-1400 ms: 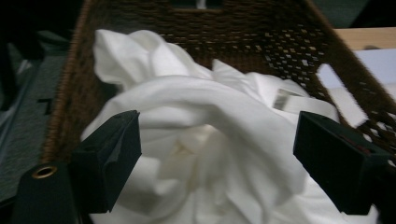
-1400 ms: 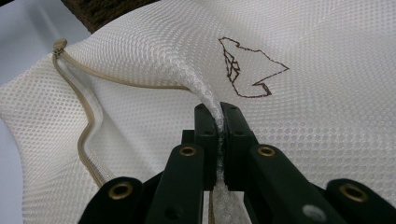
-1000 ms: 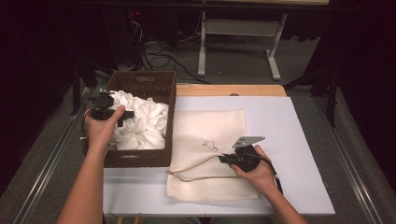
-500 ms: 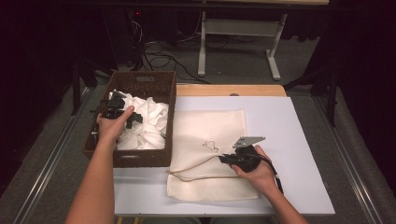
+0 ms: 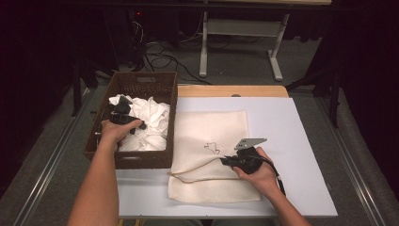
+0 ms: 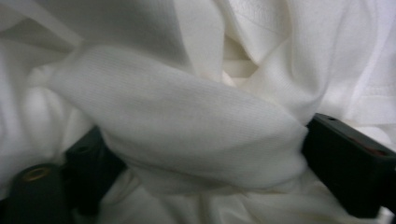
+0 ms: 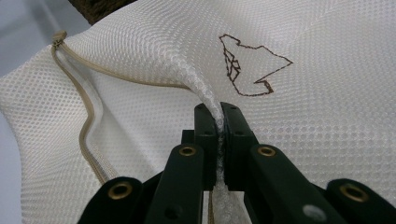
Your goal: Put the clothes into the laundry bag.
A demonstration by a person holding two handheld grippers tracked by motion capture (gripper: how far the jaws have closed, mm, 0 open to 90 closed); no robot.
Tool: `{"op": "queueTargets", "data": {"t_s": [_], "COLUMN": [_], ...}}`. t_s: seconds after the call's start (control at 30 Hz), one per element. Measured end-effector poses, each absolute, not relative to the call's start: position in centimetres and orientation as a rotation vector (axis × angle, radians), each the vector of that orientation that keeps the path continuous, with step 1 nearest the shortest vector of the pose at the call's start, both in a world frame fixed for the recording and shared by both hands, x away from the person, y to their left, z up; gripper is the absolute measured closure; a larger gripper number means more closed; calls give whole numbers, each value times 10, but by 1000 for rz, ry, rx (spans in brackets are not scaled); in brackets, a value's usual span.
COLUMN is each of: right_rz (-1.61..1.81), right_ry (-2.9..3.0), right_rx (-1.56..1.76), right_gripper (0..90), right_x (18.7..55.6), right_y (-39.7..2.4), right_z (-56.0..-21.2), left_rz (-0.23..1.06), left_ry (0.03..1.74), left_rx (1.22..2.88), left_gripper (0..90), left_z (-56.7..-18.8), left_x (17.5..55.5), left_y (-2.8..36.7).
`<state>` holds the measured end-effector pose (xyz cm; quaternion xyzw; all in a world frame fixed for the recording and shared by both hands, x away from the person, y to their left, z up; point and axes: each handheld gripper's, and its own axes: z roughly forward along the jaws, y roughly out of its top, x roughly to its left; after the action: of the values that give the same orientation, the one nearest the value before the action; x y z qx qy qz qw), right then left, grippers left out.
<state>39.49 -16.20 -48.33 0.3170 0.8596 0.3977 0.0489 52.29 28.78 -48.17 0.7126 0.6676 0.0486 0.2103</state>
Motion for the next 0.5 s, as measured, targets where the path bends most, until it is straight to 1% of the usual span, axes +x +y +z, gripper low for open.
{"op": "queueTargets", "data": {"t_s": [0.03, 0.07, 0.13, 0.17, 0.2, 0.23, 0.27, 0.3, 0.33, 0.37, 0.4, 0.47, 0.5], "right_rz": [1212, 1204, 1212, 1213, 1216, 1218, 1219, 1219, 1214, 1213, 1214, 1216, 1210], "right_ry": [2620, 2625, 2616, 2614, 2615, 2614, 2614, 2614, 2618, 2617, 2616, 2613, 2617], "right_rx": [966, 956, 958, 954, 954, 951, 957, 957, 950, 956, 960, 958, 949], "right_gripper": [877, 877, 877, 877, 877, 877, 877, 877, 877, 878, 877, 877, 877], "right_x": [395, 395, 395, 395, 395, 396, 396, 396, 396, 396, 396, 396, 396], "right_y": [-162, -162, -162, -162, -162, -163, -163, -163, -162, -162, -161, -161, -162], "right_z": [-483, -483, -483, -483, -482, -482, -482, -482, -483, -483, -484, -484, -484], "left_rz": [135, 113, 73, 40, 16, -18, -18, -61, -133, -152, -149, -93, -93], "left_ry": [1856, 1852, 1824, 1784, 1746, 1690, 1690, 1619, 1522, 1496, 1484, 1542, 1542], "left_rx": [1981, 1964, 1938, 1908, 1882, 1853, 1853, 1830, 1824, 1851, 1894, 1990, 1990], "left_gripper": [231, 345, 477, 529, 560, 571, 575, 575, 559, 529, 459, 228, 137], "left_z": [-482, -477, -472, -467, -465, -461, -461, -457, -450, -448, -446, -448, -448], "left_x": [523, 522, 520, 519, 518, 517, 517, 516, 516, 517, 518, 522, 522], "left_y": [288, 290, 291, 290, 289, 288, 288, 285, 276, 272, 263, 251, 251]}}
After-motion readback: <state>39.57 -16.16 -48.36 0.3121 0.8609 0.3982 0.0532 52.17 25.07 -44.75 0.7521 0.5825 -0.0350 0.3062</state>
